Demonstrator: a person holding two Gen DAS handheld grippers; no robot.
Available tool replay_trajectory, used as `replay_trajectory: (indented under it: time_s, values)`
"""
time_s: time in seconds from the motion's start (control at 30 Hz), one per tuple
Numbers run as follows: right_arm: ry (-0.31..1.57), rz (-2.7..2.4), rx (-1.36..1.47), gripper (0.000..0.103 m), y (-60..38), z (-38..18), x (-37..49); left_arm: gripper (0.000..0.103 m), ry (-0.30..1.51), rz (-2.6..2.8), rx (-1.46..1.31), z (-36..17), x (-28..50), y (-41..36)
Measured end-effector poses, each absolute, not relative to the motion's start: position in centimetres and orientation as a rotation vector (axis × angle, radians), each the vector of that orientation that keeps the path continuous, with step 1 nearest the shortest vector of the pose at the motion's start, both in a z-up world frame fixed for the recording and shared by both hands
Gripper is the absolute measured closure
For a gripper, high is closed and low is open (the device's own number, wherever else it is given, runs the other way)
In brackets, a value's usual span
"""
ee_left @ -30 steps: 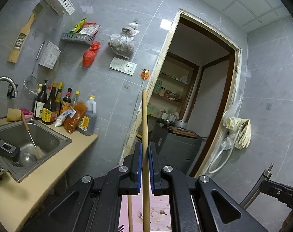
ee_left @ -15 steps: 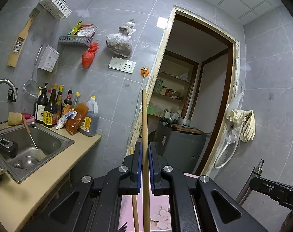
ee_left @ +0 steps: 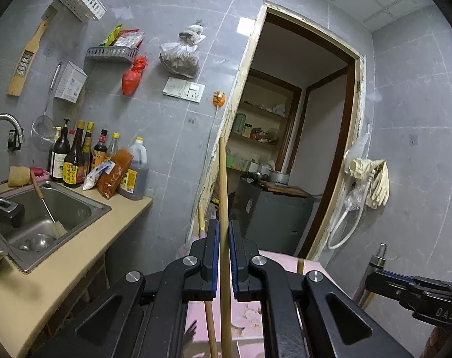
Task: Organize utensils
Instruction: 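Lower the metal utensil into the caddy with the right tool while the left tool lowers the chopstick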
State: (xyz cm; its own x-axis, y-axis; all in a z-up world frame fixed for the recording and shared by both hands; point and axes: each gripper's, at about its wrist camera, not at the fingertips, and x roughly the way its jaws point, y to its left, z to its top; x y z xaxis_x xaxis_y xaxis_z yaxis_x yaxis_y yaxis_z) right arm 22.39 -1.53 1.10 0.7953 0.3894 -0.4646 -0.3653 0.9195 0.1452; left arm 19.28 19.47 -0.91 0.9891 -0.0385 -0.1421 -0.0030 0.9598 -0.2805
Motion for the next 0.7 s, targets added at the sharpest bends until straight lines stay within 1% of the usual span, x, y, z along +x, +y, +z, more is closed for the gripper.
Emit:
replay_trajectory:
  time_s: [0.2,0.4,0.7]
  values:
    - [0.529,0.406,0.052,0.087,-1.5,0.3,22.4,0.096,0.171,-0.022,-0.275,-1.8,18.7,19.4]
    - [0.547,0.413,0.069,0.087,-1.7,-0.2,22.4,0.096,0.185,-0.035,-0.245,-1.4,18.6,19.2]
    - [0.512,0.400,0.077,0.086,-2.0,0.8,21.1,0.095,0.240,-0.057,-0.298,-1.5,19.1,19.9]
